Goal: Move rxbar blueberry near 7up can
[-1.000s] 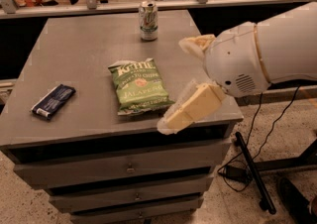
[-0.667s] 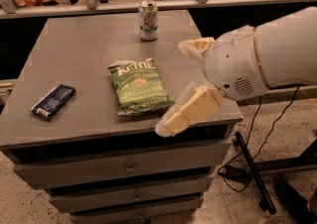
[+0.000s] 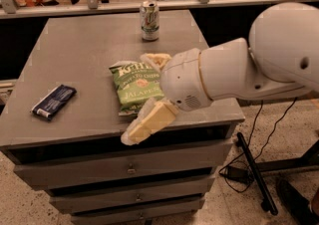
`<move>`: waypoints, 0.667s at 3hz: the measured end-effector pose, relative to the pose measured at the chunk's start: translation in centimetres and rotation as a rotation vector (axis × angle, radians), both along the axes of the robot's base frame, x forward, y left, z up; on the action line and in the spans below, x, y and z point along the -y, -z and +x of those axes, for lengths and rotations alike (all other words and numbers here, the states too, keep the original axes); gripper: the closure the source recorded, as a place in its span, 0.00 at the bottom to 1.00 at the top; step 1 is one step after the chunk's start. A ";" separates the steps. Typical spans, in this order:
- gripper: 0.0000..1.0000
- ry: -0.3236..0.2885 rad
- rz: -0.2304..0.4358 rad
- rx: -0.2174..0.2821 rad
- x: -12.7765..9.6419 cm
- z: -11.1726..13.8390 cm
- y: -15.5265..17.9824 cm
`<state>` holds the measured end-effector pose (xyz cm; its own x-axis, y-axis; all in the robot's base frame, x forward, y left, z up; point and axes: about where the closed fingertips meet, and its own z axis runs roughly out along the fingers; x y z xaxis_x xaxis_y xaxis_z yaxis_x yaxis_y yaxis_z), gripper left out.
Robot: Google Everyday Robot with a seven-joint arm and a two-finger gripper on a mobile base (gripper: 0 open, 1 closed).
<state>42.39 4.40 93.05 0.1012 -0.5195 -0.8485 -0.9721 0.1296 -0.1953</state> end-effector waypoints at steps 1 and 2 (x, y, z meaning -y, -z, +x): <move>0.00 -0.008 0.032 0.023 -3.0 0.2 1.6; 0.00 0.024 0.089 0.027 -5.0 0.9 3.7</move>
Offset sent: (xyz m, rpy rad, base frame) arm 0.0228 0.0704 -0.0662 0.1772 -0.0193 -0.0752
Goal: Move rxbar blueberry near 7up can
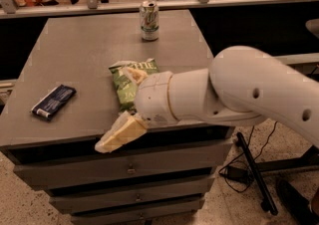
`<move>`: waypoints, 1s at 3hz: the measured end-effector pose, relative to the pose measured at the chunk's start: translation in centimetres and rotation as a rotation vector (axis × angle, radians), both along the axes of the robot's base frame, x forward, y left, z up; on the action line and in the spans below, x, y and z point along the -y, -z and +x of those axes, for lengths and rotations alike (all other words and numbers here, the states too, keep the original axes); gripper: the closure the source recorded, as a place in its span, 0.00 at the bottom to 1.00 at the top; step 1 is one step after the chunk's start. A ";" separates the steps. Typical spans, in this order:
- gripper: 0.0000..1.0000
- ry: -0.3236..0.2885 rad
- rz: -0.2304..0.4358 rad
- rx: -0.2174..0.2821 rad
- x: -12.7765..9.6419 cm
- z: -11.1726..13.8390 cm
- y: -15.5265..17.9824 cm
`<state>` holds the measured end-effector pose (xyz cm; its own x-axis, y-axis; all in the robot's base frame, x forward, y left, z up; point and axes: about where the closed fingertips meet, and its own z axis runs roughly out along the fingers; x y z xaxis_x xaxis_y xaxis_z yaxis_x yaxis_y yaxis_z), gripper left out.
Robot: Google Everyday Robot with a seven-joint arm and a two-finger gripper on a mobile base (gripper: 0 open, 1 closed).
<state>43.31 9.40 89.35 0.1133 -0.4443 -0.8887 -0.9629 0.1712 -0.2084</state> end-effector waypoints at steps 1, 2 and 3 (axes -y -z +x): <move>0.00 0.060 0.050 0.006 -2.7 1.2 0.9; 0.00 0.096 0.070 0.006 -4.1 2.1 0.9; 0.00 0.146 0.078 -0.038 -6.1 3.0 1.8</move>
Offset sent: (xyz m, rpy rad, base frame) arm 0.0357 0.0552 -0.0131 0.1019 0.0059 -0.1467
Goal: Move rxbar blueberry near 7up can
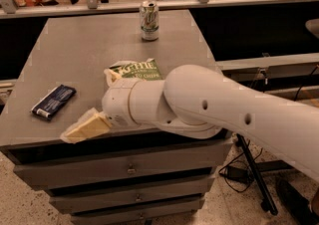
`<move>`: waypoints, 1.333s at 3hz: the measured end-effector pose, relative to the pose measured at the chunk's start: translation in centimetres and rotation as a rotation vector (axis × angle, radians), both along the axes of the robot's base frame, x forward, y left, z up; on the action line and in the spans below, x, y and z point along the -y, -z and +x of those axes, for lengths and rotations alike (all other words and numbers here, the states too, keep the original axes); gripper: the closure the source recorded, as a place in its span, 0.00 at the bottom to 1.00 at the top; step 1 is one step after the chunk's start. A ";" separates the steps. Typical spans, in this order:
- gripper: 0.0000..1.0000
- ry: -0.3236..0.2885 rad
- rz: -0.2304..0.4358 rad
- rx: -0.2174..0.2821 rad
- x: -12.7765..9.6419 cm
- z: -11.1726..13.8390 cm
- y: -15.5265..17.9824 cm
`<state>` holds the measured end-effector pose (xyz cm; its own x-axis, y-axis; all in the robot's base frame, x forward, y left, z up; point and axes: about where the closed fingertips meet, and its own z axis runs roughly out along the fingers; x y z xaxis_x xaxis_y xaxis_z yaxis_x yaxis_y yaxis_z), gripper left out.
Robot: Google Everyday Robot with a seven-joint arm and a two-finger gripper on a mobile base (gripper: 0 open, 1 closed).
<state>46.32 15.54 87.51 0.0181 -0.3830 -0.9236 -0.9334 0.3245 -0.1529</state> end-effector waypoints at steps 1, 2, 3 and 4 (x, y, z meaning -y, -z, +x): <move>0.00 0.033 0.014 -0.055 -2.0 0.5 0.9; 0.00 0.049 -0.003 -0.081 -4.2 1.4 2.0; 0.00 0.050 -0.014 -0.077 -5.6 2.1 2.4; 0.00 0.065 -0.007 -0.076 -6.7 3.1 2.8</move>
Offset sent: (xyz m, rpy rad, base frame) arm 0.0267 0.0591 -0.0335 -0.0162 0.1250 -0.0610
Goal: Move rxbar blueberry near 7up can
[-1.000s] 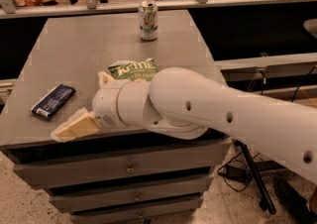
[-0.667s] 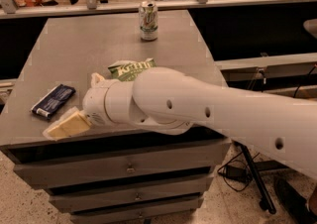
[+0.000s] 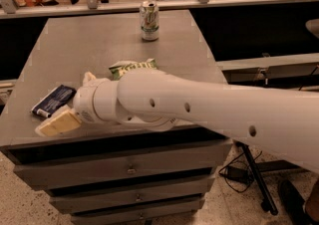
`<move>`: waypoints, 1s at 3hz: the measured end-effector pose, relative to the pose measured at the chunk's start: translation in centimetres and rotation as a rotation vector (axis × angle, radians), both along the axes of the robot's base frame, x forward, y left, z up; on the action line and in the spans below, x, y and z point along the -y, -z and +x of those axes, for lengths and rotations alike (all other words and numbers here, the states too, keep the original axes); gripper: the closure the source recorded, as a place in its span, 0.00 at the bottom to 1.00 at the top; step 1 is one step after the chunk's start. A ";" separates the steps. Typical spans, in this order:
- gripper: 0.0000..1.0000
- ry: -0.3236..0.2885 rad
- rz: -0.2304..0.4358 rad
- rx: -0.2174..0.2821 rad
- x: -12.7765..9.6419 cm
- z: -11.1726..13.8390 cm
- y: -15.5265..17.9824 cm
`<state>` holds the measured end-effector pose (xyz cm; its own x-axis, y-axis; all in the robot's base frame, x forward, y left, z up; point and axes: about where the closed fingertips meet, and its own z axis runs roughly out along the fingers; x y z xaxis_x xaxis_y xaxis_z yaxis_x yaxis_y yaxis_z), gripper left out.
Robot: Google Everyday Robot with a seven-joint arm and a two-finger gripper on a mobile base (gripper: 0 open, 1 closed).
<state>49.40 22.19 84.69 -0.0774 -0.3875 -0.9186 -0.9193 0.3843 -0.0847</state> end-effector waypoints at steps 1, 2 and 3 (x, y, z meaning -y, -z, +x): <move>0.00 0.013 0.002 0.008 -0.7 1.1 0.2; 0.00 0.016 0.006 0.003 -1.5 1.9 0.6; 0.00 0.001 0.010 -0.007 -2.5 2.4 1.0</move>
Offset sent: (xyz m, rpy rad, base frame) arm 0.0345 0.0243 -0.0146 0.0102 0.0157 -0.0240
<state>51.83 24.65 83.65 -0.0843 -0.3781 -0.9219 -0.9193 0.3864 -0.0744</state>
